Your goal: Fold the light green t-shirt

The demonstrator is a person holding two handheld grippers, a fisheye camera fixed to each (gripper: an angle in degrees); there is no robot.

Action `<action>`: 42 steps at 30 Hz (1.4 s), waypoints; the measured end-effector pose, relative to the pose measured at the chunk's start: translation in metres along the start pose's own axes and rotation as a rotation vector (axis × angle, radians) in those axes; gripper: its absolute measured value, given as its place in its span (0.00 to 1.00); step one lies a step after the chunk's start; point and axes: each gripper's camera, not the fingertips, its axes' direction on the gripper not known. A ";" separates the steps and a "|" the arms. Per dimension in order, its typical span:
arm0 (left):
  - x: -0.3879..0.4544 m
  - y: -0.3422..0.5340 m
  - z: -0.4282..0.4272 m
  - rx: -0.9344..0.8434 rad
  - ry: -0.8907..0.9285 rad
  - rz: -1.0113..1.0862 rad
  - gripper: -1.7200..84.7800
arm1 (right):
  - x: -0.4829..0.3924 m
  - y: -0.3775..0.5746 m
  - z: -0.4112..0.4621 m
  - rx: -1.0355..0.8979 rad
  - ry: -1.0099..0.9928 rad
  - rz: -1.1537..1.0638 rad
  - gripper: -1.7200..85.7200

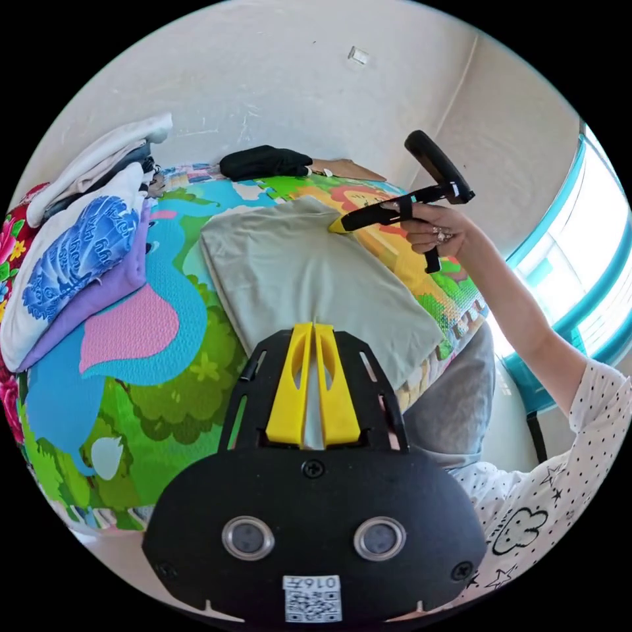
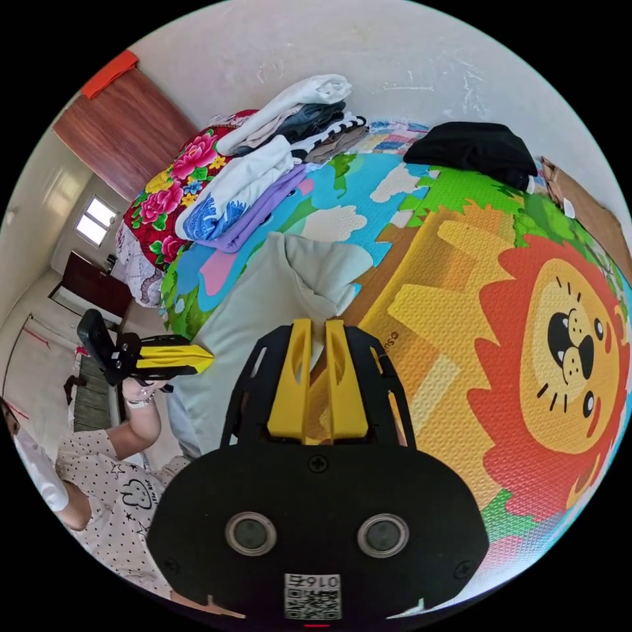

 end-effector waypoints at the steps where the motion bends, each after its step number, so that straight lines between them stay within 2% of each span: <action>1: 0.000 -0.005 0.000 -0.004 0.000 0.002 0.01 | 0.004 -0.005 -0.003 -0.013 0.022 0.002 0.06; 4: 0.002 -0.025 -0.017 0.071 -0.089 0.024 0.01 | 0.006 -0.011 -0.015 -0.075 0.120 0.002 0.08; 7: -0.012 -0.056 -0.042 0.166 -0.145 -0.008 0.01 | -0.017 0.004 -0.052 0.099 0.272 -0.063 0.06; 9: -0.022 -0.101 -0.036 0.103 -0.064 0.040 0.01 | -0.035 0.010 -0.057 0.144 0.290 -0.135 0.05; 11: -0.027 -0.135 -0.016 0.021 -0.076 0.066 0.01 | -0.054 0.005 -0.044 0.083 0.305 -0.206 0.04; 13: -0.035 -0.162 0.007 -0.066 -0.176 0.052 0.01 | -0.059 -0.002 -0.028 0.031 0.345 -0.198 0.02; 15: -0.051 -0.181 0.038 -0.197 -0.367 0.014 0.01 | -0.057 -0.006 -0.014 -0.020 0.369 -0.174 0.02; 19: -0.066 -0.182 0.040 -0.164 -0.452 0.062 0.01 | -0.042 0.003 -0.009 -0.005 0.346 -0.170 0.02; 22: -0.084 -0.187 0.026 -0.155 -0.405 0.044 0.01 | -0.024 0.016 -0.029 0.017 0.284 -0.149 0.02; 24: -0.100 -0.198 0.005 -0.048 -0.323 0.007 0.01 | -0.019 0.024 -0.050 0.064 0.288 -0.145 0.02; 26: -0.116 -0.214 -0.001 -0.011 -0.273 -0.034 0.01 | -0.011 0.030 -0.084 0.211 0.296 -0.108 0.02; 28: -0.130 -0.235 0.004 -0.041 -0.225 -0.060 0.01 | -0.001 0.023 -0.102 0.273 0.268 -0.077 0.04; 32: -0.159 -0.270 0.021 -0.077 -0.197 -0.161 0.04 | 0.034 -0.018 -0.105 0.195 0.184 -0.065 0.16; 35: -0.174 -0.292 0.024 -0.094 -0.250 -0.152 0.05 | 0.066 -0.034 -0.089 0.133 0.134 -0.025 0.16; 37: -0.184 -0.305 0.020 -0.076 -0.259 -0.132 0.04 | 0.079 -0.021 -0.077 0.195 0.064 -0.069 0.15; 39: -0.201 -0.330 0.021 -0.101 -0.153 -0.106 0.02 | 0.089 -0.025 -0.082 0.136 0.006 -0.051 0.15; 42: -0.216 -0.355 0.028 -0.133 -0.048 -0.057 0.01 | 0.082 -0.013 -0.106 0.255 0.034 -0.119 0.14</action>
